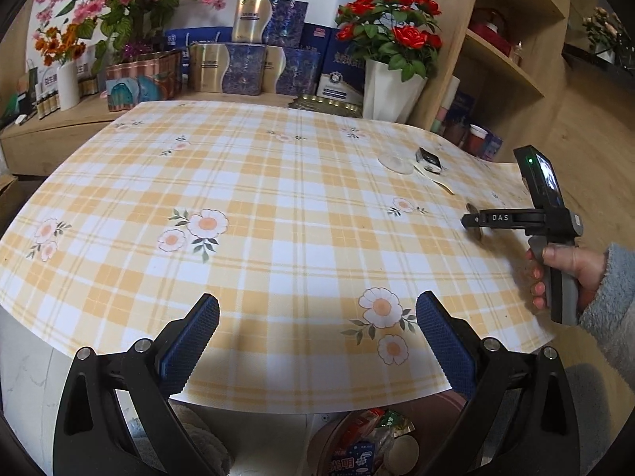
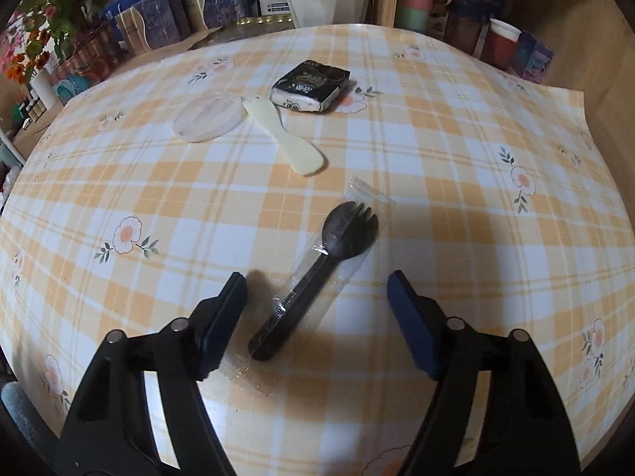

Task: Collect trash
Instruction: 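Grasp the wrapped black spoon with the right tool, then grasp the black tissue pack with the left tool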

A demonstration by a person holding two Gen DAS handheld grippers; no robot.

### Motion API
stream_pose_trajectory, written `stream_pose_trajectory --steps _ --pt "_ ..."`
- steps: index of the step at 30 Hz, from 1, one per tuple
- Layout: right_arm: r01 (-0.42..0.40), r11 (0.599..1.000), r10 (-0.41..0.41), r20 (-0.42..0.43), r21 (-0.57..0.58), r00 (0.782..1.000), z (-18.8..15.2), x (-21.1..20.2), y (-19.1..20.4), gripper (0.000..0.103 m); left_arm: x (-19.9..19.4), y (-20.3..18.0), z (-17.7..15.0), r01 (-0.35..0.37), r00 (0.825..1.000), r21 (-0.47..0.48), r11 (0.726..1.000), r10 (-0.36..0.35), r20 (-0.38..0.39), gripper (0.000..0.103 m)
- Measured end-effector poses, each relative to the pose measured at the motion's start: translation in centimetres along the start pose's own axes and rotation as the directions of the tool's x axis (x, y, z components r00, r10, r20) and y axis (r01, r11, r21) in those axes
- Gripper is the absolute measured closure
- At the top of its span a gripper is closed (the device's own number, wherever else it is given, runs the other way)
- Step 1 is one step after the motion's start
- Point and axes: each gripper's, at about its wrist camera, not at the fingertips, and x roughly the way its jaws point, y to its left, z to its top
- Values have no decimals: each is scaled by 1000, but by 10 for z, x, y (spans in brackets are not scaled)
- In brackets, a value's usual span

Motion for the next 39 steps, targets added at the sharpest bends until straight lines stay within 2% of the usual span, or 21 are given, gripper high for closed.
stream_pose_trajectory --steps 2,4,8,11,16,20,24,31,34,36,39 --pt "-24 999 24 19 -33 1000 -1 -2 3 66 1 -1 1 11 1000 -1 1000 -11 -4 6" --pt "-33 998 35 23 -57 999 0 -3 4 81 3 -2 2 28 1000 -5 1000 -28 -10 6" --pt "-54 996 59 68 -75 996 -4 -12 -1 92 6 -6 6 57 998 0 998 -57 -16 6" --pt "-49 991 69 161 -128 984 -4 -30 -3 94 7 -11 11 82 996 1 997 -82 -19 11" --pt "58 984 0 330 -166 944 0 -53 -13 94 17 -21 23 137 989 0 991 -137 -48 19" --pt "89 991 -48 349 -103 936 4 -46 -35 94 31 -34 44 164 984 6 986 -163 -69 19" --pt "50 999 -50 349 9 936 4 -38 -63 94 53 -55 74 214 974 56 975 -210 -83 19" --pt "-33 993 -13 381 114 925 -5 -39 -83 94 142 -122 147 268 959 188 945 -242 -150 19" --pt "-74 984 6 392 160 920 -7 -40 -93 94 196 -158 175 247 961 246 937 -203 -190 19" --pt "-91 980 14 391 178 920 -8 -39 -97 94 232 -185 187 203 968 328 922 -139 -209 20" --pt "-112 974 28 389 195 921 -8 -39 -103 94 278 -214 197 151 970 408 900 -55 -238 29"
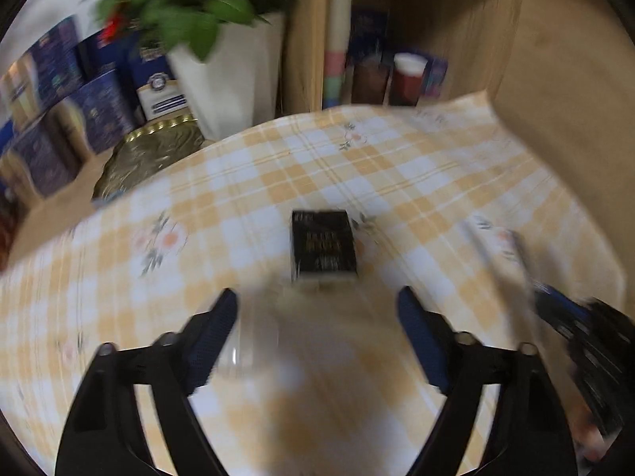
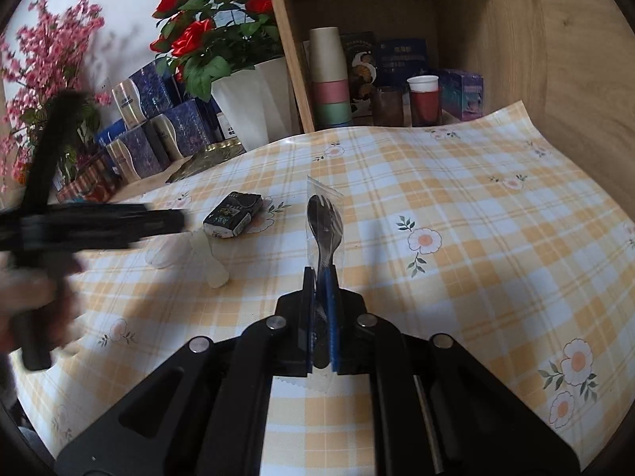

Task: Collect trash
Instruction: 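Grasp the black tissue pack with the left tool, then carry the tissue pack and wrapped spoon over the bin with both tools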

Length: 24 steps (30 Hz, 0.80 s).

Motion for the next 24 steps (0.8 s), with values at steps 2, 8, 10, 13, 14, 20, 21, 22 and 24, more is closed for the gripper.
stream_pose_trajectory --steps 2,8,10,13,14,20,21,22,24 --pt "-12 1000 12 -6 16 1000 0 1 -3 94 22 -4 13 -24 999 12 1000 25 -28 29" --pt "-26 1000 26 -9 1 1000 0 2 0 94 72 -9 34 -57 989 3 998 57 -136 34" --pt "-30 1000 30 -10 -2 999 0 2 0 94 74 -9 30 -28 990 -5 1000 27 -141 62" --pt "-36 999 36 -13 0 999 -1 2 -2 94 66 -15 22 -20 991 30 999 24 -130 70" --pt "-34 999 34 -15 3 999 0 3 -2 94 60 -16 17 -8 992 53 999 15 -122 72" --pt "-9 1000 8 -15 -8 1000 0 1 0 94 3 -12 -6 64 996 9 998 -64 -63 75" --pt "-8 1000 8 -12 -10 1000 0 -1 1 94 -9 -12 -11 72 996 10 997 -71 -52 75" --pt "-7 1000 7 -10 -13 1000 0 -2 2 94 -20 -13 -16 79 996 10 997 -79 -42 75" --pt "-6 1000 6 -11 -17 1000 -1 -10 6 94 -48 -11 -28 101 995 -5 995 -101 -11 75"
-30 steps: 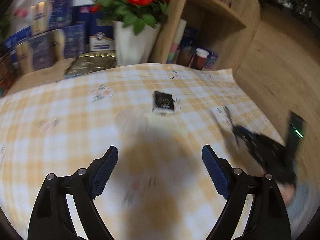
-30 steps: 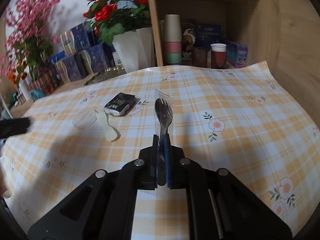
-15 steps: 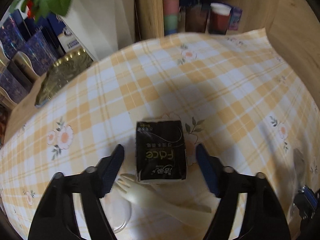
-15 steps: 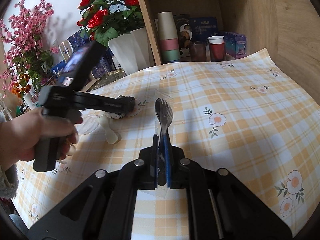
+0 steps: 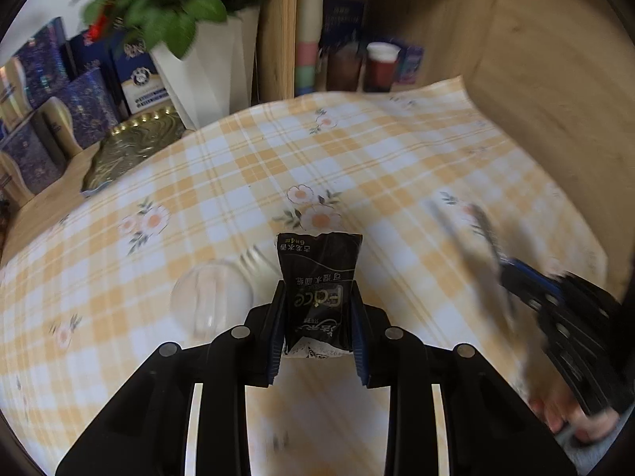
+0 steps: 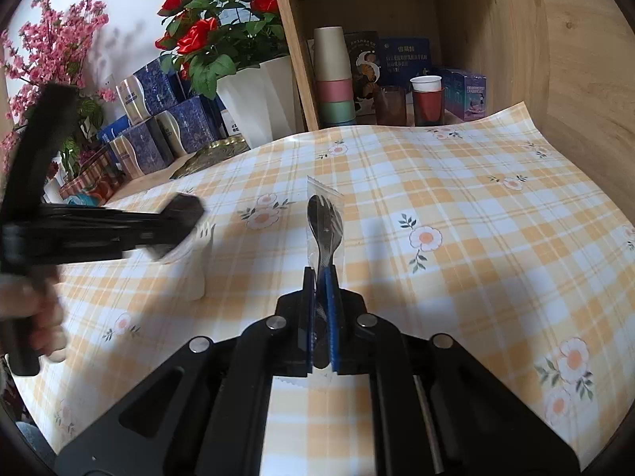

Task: Collect trash
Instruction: 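Carry the tissue pack and wrapped spoon over the bin with both tools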

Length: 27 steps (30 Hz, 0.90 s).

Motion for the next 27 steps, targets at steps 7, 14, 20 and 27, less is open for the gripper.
stream_pose_trajectory --steps 7,14,20,27 --pt "-81 997 81 31 0 996 -22 -59 30 94 -85 -6 -62 94 994 -53 994 -91 53 75" --pt "-175 983 177 21 -55 984 -64 -126 70 94 -158 -24 -150 183 978 -13 983 -181 99 75" --pt "-231 964 229 -26 -130 973 -103 -174 95 94 -190 -43 -234 242 967 -41 969 -238 89 74" --pt "-235 963 229 -58 -132 972 -139 -201 97 94 -171 -73 -299 230 973 19 973 -230 -12 74"
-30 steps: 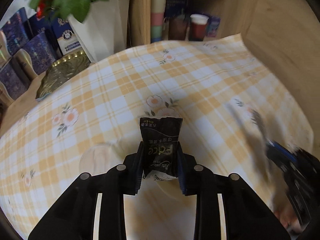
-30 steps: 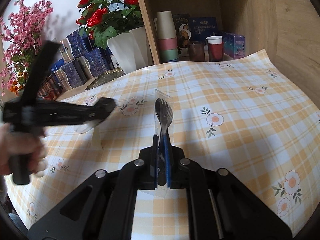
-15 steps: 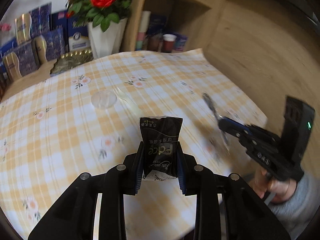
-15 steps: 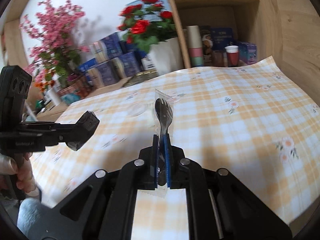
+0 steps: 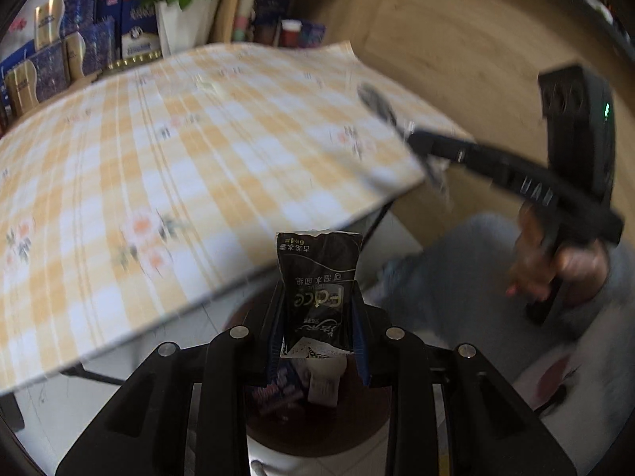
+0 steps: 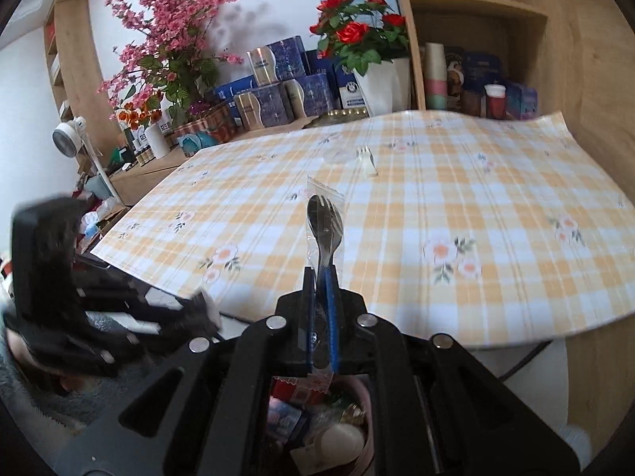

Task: Collect trash
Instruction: 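Carry the tissue pack and wrapped spoon over the bin with both tools, then open the left tool to drop the tissue pack while the right tool releases the spoon into the bin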

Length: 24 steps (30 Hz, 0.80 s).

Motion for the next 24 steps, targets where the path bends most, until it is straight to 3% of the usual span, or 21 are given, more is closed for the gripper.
stream_pose_trajectory --steps 3,8,13,14,16,18,24 --pt "-15 998 17 -20 56 1000 -11 -2 -3 94 18 -1 -17 -3 999 -20 1000 2 -33 73" --pt "-4 999 7 -50 52 999 -24 -2 1 94 47 1 -34 -12 995 -48 999 7 -95 73" --pt "-6 999 10 -73 54 997 -34 -1 4 94 58 4 -38 -18 989 -51 999 11 -146 65" --pt "-7 998 11 -78 55 997 -35 0 4 94 56 4 -38 -20 990 -50 999 13 -137 62" --pt "-9 998 14 -83 58 996 -37 1 5 94 51 5 -37 -30 993 -53 998 24 -119 42" --pt "-13 998 18 -91 56 996 -38 3 6 94 43 6 -36 -51 995 -59 997 46 -89 34" --pt "-55 998 56 -143 10 988 -47 13 20 94 1 26 -34 -108 993 -190 976 115 30 26"
